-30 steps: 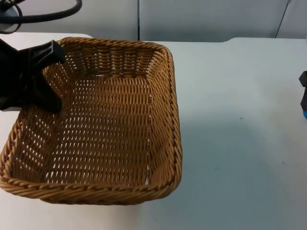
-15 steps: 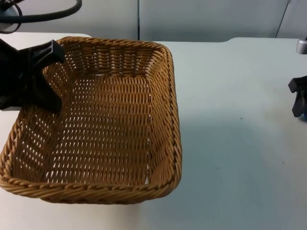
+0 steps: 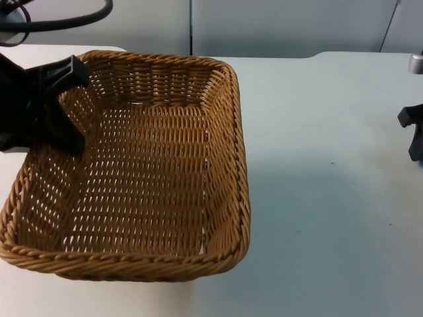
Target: Pick up the basket with the left hand and place the ball into the basket with the right hand.
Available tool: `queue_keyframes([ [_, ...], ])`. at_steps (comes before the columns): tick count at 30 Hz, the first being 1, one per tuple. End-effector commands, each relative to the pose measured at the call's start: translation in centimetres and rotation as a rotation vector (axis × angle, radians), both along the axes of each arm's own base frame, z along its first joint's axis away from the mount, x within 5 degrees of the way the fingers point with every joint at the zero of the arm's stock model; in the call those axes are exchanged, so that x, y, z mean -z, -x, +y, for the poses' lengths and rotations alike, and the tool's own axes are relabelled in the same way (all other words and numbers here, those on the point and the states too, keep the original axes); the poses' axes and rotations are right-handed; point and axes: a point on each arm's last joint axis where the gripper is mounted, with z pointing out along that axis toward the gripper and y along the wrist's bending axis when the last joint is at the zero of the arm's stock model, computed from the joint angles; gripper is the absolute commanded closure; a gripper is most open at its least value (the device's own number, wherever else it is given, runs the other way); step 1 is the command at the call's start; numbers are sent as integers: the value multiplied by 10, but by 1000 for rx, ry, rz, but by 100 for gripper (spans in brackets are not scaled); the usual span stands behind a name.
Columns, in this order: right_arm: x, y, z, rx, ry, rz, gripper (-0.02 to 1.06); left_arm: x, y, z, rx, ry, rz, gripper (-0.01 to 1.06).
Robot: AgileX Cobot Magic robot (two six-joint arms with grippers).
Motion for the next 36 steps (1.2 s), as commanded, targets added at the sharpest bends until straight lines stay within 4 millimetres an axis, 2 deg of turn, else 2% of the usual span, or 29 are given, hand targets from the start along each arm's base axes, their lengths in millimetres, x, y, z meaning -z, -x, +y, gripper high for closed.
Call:
queue_keyframes([
  [1, -4, -1, -1, 1, -2, 1, 105, -5, 0, 0, -19, 23, -6, 105],
  [4, -26, -1, 1, -5, -14, 6, 105, -5, 0, 0, -19, 23, -6, 105],
  [5, -40, -2, 4, -11, -17, -4, 105, -5, 0, 0, -21, 25, -6, 105],
  [6, -40, -2, 4, -11, -17, -4, 105, -5, 0, 0, -21, 25, -6, 105],
  [9, -93, -2, 19, -52, -15, -102, 105, -5, 0, 0, -24, 27, -7, 105],
  [10, -126, 2, 33, -88, -14, -180, 105, -5, 0, 0, -25, 28, -7, 105],
  [11, -126, 2, 33, -88, -14, -180, 105, -5, 0, 0, -25, 28, -7, 105],
  [14, -184, 17, 69, -178, -22, -315, 105, -5, 0, -1, -28, 31, -7, 105],
  [15, -193, 21, 75, -197, -25, -335, 105, -5, 0, -1, -31, 32, -8, 105],
  [16, -215, 32, 97, -254, -37, -389, 105, -5, 0, -1, -32, 33, -8, 105],
  [17, -215, 32, 97, -254, -37, -389, 105, -5, 0, -1, -32, 33, -8, 105],
  [20, -250, 58, 138, -361, -79, -490, 105, -5, 0, -1, -33, 34, -8, 105],
  [21, -256, 66, 152, -392, -108, -510, 105, -5, -1, -1, -34, 34, -8, 105],
  [22, -256, 66, 152, -392, -108, -510, 105, -5, -1, -1, -34, 34, -8, 105],
  [24, -261, 77, 176, -450, -155, -530, 105, -5, -1, -1, -34, 34, -8, 105],
  [26, -262, 88, 199, -510, -179, -540, 105, -5, 0, -1, -32, 35, -6, 105],
  [27, -262, 88, 199, -510, -179, -540, 105, -5, 0, -1, -32, 35, -6, 105],
  [31, -258, 111, 248, -634, -238, -544, 105, -5, -1, -1, -36, 40, -6, 105],
  [32, -258, 111, 248, -634, -238, -544, 105, -5, -1, -1, -36, 40, -6, 105],
  [35, -241, 117, 273, -694, -243, -497, 105, -6, -1, -1, -46, 51, -5, 105],
  [36, -241, 117, 273, -694, -243, -497, 105, -6, -1, -1, -46, 51, -5, 105],
])
